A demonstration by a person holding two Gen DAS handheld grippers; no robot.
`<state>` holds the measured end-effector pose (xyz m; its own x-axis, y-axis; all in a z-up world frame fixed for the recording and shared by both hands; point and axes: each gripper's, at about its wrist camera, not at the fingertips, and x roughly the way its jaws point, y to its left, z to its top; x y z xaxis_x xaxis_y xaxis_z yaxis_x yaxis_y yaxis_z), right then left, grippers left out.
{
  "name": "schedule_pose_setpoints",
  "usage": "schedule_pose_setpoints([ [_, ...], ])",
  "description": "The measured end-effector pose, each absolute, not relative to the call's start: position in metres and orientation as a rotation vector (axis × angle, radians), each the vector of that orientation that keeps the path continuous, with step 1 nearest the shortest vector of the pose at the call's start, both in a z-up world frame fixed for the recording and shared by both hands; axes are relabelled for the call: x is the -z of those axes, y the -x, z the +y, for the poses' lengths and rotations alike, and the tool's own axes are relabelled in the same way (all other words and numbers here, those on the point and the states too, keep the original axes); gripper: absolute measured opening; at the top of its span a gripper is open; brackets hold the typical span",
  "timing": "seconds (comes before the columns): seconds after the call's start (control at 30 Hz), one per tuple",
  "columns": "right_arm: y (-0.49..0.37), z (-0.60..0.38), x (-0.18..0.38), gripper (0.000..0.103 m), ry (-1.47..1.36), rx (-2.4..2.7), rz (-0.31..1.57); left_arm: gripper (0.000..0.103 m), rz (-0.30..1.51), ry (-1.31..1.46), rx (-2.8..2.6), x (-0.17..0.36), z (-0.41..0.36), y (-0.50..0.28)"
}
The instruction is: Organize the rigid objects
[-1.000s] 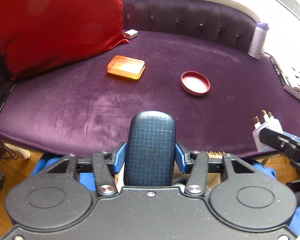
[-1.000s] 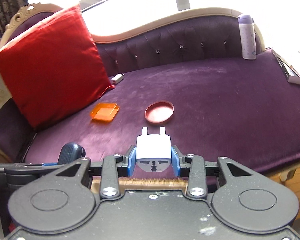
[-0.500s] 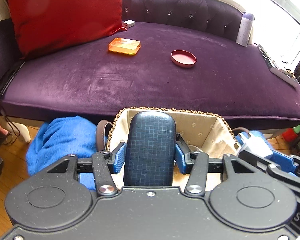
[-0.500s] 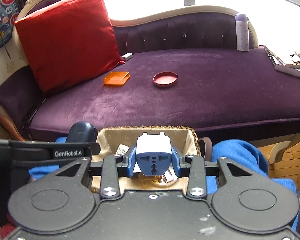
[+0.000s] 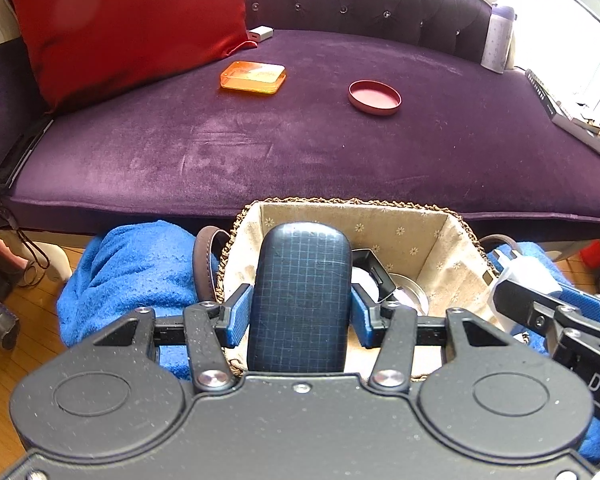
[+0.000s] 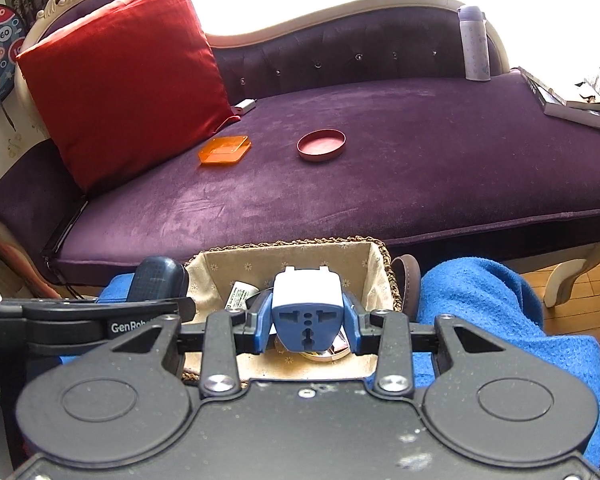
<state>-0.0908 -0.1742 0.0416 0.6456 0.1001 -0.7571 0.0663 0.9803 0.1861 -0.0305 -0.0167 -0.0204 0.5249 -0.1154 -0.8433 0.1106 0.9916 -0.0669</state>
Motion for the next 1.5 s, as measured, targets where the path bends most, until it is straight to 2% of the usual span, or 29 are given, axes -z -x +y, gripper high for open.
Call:
schedule_pose_setpoints([
  [0.43,0.0928,-0.1740,-0.0440,0.037,-0.196,-0.020,0.864,0.050,1.004,-0.007,0.124,0.0191,-0.0181,0.0309],
  [0.6,0.0928,-0.1734,-0.0445,0.040,-0.192,-0.015,0.865,0.058,1.003,-0.010,0.127,0.0179,-0.0189,0.0311],
  [0.9,0.0928,-0.1731,-0.0458,0.063,-0.186,0.003,0.859,0.064,1.004,-0.009,0.117,0.0176,-0.0180,0.0300],
  [0.97,0.0930,-0.1726,-0.0459,0.076,-0.182,0.009,0.860,0.066,1.004,-0.010,0.115,0.0175,-0.0178,0.0298],
  [1.03,0.0934,-0.1719,-0.0468,0.084,-0.174,0.012,0.856,0.067,1.003,-0.011,0.114,0.0174,-0.0177,0.0298],
  [1.1,0.0934,-0.1703,-0.0469,0.085,-0.169,0.012,0.856,0.069,1.004,-0.011,0.113,0.0175,-0.0176,0.0297],
  [1.17,0.0927,-0.1700,-0.0466,0.091,-0.163,0.016,0.861,0.069,1.006,-0.010,0.109,0.0177,-0.0169,0.0293],
  [1.37,0.0911,-0.1714,-0.0462,0.095,-0.169,0.020,0.870,0.077,1.009,-0.012,0.099,0.0185,-0.0168,0.0286],
  [1.5,0.0909,-0.1724,-0.0454,0.097,-0.176,0.021,0.871,0.077,1.012,-0.024,0.091,0.0195,-0.0185,0.0284],
])
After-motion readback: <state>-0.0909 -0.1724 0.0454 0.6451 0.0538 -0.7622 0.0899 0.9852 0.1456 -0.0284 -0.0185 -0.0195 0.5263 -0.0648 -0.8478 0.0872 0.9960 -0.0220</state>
